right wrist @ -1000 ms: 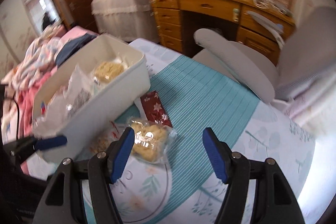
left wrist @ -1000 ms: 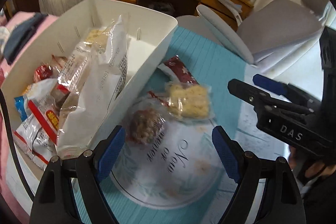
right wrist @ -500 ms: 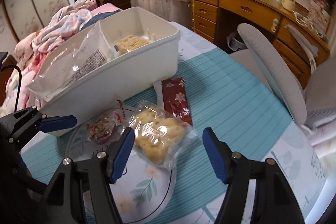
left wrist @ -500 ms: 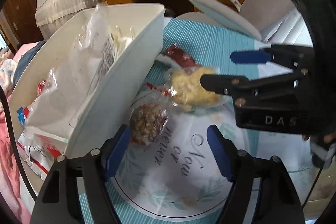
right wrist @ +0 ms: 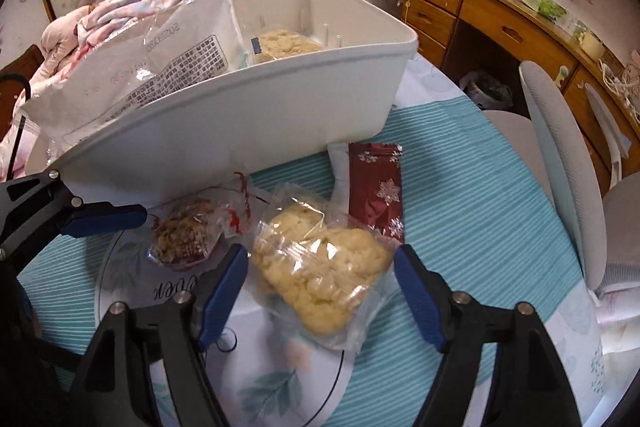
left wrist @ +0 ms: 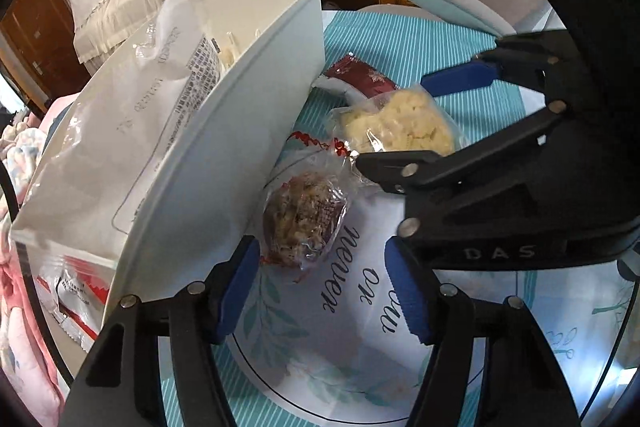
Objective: Organize snacks
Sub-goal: 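Grasp the clear cookie bag with the right gripper while the left grasps the clear nut bag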
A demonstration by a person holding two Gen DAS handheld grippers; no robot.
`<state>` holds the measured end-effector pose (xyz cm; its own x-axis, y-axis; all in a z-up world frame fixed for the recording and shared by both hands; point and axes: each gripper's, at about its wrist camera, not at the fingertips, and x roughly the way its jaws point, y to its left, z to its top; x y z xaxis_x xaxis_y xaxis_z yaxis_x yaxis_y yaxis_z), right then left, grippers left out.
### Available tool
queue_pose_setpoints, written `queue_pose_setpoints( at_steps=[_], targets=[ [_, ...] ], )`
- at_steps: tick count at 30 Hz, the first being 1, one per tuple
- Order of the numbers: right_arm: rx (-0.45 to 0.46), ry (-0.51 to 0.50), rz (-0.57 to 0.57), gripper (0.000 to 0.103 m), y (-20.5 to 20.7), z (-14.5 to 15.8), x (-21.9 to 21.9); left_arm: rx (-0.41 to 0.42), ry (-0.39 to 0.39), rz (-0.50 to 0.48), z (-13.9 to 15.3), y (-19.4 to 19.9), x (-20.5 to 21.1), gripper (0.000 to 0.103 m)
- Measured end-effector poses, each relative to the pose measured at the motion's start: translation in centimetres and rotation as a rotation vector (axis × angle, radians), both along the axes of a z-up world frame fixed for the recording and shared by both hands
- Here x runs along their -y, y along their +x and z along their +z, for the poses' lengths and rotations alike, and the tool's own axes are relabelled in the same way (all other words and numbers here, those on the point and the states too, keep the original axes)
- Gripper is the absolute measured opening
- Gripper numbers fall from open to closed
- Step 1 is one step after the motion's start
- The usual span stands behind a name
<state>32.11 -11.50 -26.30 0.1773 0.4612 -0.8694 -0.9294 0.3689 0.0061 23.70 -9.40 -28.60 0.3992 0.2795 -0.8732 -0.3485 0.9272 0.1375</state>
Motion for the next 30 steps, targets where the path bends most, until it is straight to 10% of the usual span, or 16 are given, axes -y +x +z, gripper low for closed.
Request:
queue_pose_setpoints(
  at_steps=[13, 30],
  targets=[
    [-0.084, -0.006, -0.1, 0.071, 1.4, -0.4, -0.2, -0.016, -0.005, 0.017, -0.5, 1.2, -0.5, 0.061],
    [-0.235, 0.115, -0.554, 0.057, 2.4, 1.5, 10.9, -0.073, 0.026, 0.166, -1.3, 3.9, -0.6, 0.059]
  ],
)
